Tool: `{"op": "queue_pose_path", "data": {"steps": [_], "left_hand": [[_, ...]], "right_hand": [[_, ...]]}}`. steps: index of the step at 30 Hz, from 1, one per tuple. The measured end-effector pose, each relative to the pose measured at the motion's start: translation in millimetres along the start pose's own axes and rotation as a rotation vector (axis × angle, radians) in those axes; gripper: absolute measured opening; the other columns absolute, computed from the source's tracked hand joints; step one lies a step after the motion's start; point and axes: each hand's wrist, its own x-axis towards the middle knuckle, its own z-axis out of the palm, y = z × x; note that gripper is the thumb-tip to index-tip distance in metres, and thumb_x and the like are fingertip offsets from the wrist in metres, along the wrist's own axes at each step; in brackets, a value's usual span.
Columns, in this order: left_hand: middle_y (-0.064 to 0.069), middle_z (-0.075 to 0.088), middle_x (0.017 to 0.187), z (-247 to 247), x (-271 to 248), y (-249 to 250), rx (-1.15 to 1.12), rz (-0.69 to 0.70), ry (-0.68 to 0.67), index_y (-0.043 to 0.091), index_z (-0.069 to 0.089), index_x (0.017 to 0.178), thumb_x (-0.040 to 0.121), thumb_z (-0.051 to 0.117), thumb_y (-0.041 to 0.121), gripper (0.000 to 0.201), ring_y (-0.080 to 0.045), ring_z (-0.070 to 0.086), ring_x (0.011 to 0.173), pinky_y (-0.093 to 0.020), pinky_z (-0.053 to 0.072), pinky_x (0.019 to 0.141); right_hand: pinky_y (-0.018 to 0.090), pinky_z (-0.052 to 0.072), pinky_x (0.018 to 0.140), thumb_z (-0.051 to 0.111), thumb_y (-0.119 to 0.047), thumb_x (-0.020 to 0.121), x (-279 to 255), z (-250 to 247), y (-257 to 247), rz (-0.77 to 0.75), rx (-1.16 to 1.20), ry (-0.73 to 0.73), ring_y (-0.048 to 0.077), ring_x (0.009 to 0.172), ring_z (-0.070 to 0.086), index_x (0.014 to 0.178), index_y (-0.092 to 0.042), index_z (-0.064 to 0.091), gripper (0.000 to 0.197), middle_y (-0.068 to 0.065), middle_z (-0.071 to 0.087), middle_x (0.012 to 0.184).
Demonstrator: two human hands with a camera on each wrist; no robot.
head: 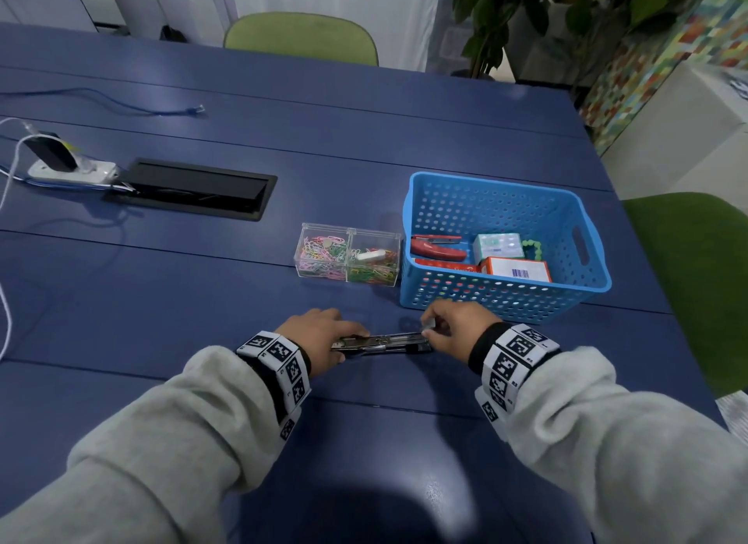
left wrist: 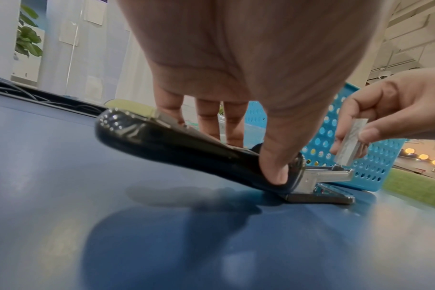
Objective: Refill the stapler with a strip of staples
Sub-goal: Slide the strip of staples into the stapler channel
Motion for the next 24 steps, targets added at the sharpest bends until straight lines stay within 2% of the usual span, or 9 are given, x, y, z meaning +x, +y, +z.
{"op": "queue_pose_path", "data": {"steps": [8,12,24], "left_hand": [[-0.002,0.049,0.126,0,1,-1,0.002,0.008,0.001,0.046,0.04,0.13,0.087,0.057,0.027,0.049,-0.026,0.045,0.119,-0.042,0.044,0.098],[-0.003,0.048,0.126,-1,1,-1,0.008,0.013,-0.007,0.045,0.039,0.13,0.088,0.057,0.027,0.049,-0.026,0.045,0.119,-0.043,0.044,0.098],[-0.002,0.048,0.127,0,2,-4,-0.014,0.017,-0.012,0.046,0.038,0.132,0.088,0.058,0.028,0.051,-0.025,0.046,0.119,-0.042,0.043,0.1]], "right_hand": [[0.031,0.049,0.088,0.056,-0.029,0.084,9,2,-5,-0.045,-0.16,-0.102,0.025,0.101,0.06,0.109,-0.019,0.059,0.027,0.004,0.067,0.11],[0.032,0.047,0.092,0.057,-0.03,0.085,13,4,-9,-0.074,-0.178,-0.124,0.024,0.107,0.058,0.114,-0.018,0.059,0.031,0.004,0.064,0.116],[0.036,0.044,0.09,0.056,-0.033,0.085,22,14,-7,-0.088,-0.277,-0.183,0.025,0.107,0.054,0.107,-0.019,0.063,0.027,0.005,0.06,0.112]]}}
